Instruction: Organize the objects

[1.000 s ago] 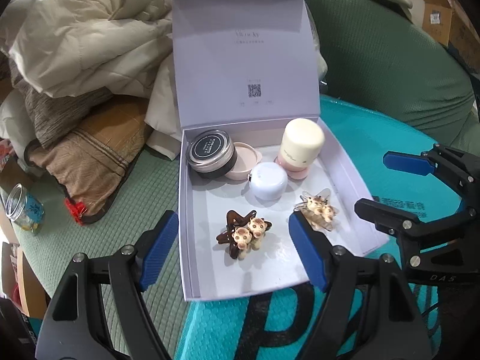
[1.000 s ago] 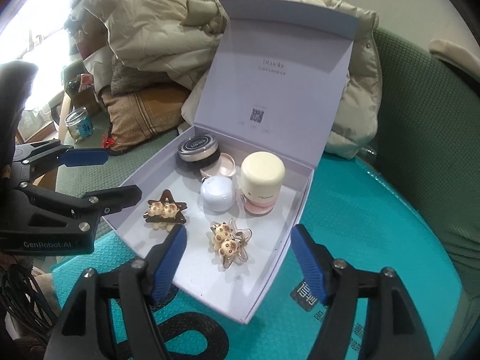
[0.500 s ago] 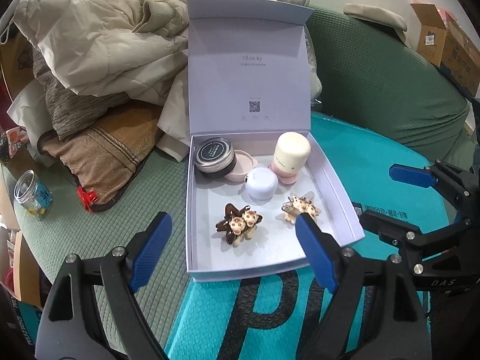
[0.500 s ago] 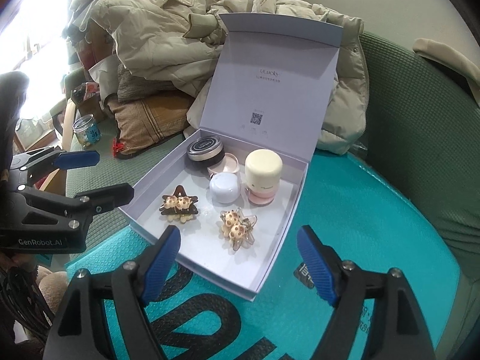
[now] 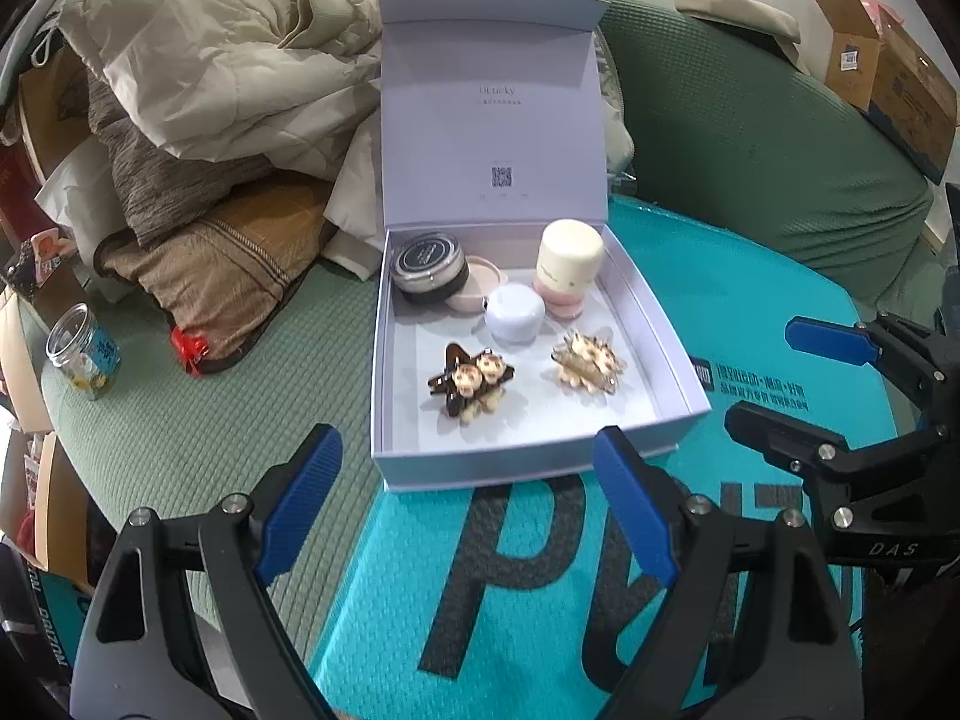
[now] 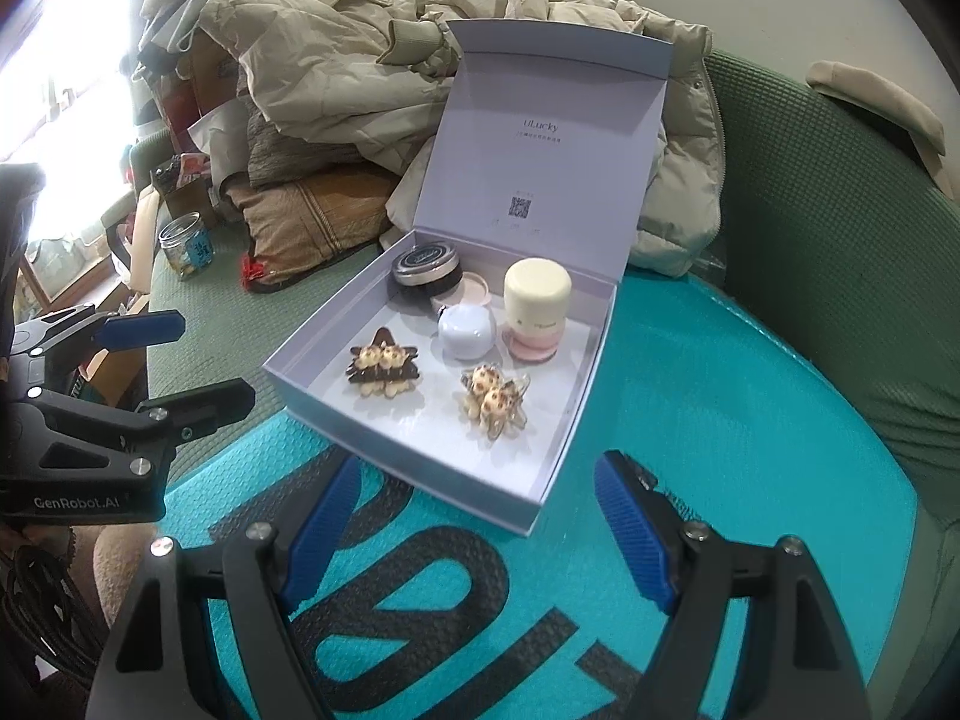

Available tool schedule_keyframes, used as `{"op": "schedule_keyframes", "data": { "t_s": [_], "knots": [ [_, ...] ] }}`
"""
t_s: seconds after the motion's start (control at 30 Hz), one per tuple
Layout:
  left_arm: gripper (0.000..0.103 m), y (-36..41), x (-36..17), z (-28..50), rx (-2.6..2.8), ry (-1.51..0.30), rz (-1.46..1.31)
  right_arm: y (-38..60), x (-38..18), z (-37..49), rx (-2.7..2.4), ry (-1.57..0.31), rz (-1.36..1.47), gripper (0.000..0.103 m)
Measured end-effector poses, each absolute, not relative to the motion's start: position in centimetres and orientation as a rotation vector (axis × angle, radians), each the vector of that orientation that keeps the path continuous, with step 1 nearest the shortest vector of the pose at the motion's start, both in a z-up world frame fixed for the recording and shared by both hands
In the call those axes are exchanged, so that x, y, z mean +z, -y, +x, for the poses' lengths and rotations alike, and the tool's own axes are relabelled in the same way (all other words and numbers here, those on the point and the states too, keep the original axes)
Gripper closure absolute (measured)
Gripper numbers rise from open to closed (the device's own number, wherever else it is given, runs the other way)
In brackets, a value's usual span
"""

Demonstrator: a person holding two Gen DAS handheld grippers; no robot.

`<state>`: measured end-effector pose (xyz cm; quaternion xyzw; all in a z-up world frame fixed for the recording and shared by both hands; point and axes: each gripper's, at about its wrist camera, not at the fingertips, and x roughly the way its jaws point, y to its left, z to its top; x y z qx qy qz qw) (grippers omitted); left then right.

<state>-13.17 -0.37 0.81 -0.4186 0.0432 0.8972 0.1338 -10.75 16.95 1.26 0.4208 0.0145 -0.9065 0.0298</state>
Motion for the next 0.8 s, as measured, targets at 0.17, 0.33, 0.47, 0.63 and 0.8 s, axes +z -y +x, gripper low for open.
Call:
{"op": "schedule_keyframes", "data": {
  "t_s": [0.17,0.33,0.47,0.63,0.8],
  "knots": [
    [0.018,0.9,1.1,-11.3,2.601,-0.122,-1.228,-16.1,1.5,-8.8,-2.798,-0.053,1.324,0.022],
    [0.018,1.8,1.6,-9.5,2.624,-0.112,-1.252,-15.5,1.9,-6.9,-2.797,-0.052,1.319,0.022],
    [0.018,2.2,2.0,-7.9,2.626,-0.108,-1.256,-15.1,2.4,-5.5,-2.812,-0.047,1.309,0.022],
    [0.018,2.0,2.7,-5.9,2.643,-0.147,-1.278,-15.1,3.2,-3.6,-2.827,-0.021,1.304,0.022],
    [0.018,1.7,3.8,-3.7,2.641,-0.161,-1.251,-15.2,4.0,-1.4,-2.860,-0.022,1.296,0.022]
  ]
}}
